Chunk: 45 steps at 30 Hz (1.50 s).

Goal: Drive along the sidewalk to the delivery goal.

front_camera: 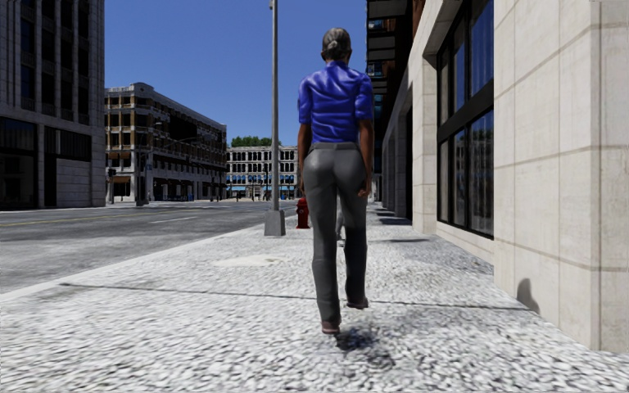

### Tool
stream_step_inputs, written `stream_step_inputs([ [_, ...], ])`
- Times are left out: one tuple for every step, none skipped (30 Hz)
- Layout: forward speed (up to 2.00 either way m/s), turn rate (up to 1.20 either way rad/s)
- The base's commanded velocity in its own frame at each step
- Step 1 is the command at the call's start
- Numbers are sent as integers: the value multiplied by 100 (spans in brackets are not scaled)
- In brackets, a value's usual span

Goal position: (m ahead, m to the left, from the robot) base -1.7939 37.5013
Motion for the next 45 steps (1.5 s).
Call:
stream_step_inputs([
  [115, 18],
  [115, 18],
  [115, 18],
  [115, 18],
  [115, 18],
  [115, 18],
  [115, 19],
  [115, 20],
  [115, 20],
  [115, 20],
  [115, 21],
  [115, 22],
  [115, 24],
  [115, 25],
  [115, 25],
  [115, 26],
  [115, 26],
  [115, 26],
  [115, 26],
  [115, 26],
  [115, 26],
  [115, 26],
  [115, 26],
  [115, 26],
  [115, 26],
  [115, 26],
  [115, 26],
  [114, 26],
  [114, 26],
  [114, 26],
  [114, 26],
  [114, 26],
  [114, 26],
  [114, 26],
  [114, 26],
  [114, 26],
  [113, 26],
  [113, 26],
  [113, 26],
  [113, 26],
  [113, 26],
  [113, 22],
  [113, 22],
  [113, 12],
  [113, 0],
])
